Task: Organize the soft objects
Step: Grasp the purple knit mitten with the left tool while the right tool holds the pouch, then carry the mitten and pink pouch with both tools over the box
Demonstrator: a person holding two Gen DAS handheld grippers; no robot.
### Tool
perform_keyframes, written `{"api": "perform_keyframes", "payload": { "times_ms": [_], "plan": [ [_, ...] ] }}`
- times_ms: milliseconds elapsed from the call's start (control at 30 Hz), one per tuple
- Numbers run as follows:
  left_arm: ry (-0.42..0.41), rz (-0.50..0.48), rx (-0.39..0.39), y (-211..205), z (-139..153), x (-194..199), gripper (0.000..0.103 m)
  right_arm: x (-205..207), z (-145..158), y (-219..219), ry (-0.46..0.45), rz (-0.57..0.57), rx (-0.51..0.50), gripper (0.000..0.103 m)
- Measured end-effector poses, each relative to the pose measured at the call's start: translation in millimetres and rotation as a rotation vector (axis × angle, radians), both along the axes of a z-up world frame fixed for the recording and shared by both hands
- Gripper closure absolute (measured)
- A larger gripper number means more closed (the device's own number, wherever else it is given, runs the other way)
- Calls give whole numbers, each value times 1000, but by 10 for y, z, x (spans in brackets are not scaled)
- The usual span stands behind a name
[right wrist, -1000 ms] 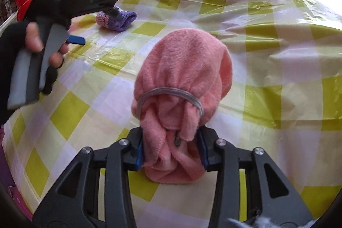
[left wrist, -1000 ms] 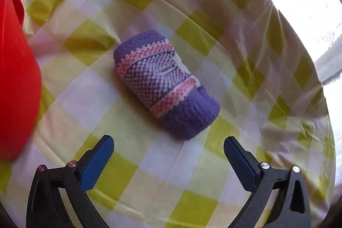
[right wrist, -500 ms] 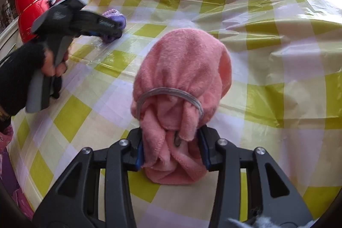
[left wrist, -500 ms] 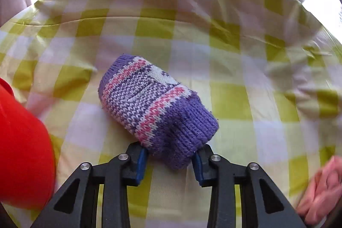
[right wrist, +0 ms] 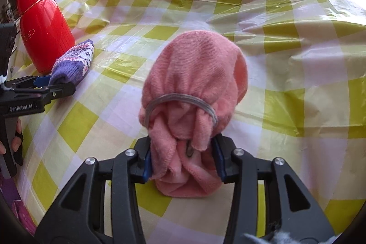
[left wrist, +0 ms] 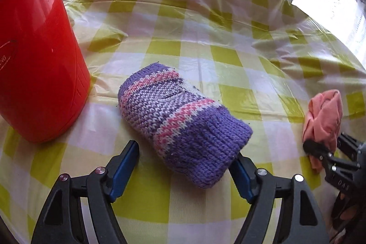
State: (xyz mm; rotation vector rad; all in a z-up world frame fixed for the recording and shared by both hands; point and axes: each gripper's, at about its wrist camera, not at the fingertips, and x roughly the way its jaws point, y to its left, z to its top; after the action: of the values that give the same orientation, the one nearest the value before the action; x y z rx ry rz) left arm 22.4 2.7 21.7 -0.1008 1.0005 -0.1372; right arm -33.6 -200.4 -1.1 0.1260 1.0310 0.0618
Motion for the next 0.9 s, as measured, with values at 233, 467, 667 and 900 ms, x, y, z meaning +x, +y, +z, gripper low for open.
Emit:
{"api": "perform_keyframes", "payload": {
  "times_ms": [233, 467, 667, 900],
  "plan": [
    [163, 113, -161, -32, 57, 82, 22, 12, -1, 32, 3, 2, -22, 53],
    [134, 438, -258, 339, 27, 255, 19, 15, -1, 26, 3, 12, -19, 49],
    [156, 444, -53, -71, -15, 634, 10, 10, -1, 33, 3, 15, -16, 48],
    [-39, 41, 65, -411, -23, 54, 58, -6, 5, 1, -1, -7, -10, 55]
  ]
}}
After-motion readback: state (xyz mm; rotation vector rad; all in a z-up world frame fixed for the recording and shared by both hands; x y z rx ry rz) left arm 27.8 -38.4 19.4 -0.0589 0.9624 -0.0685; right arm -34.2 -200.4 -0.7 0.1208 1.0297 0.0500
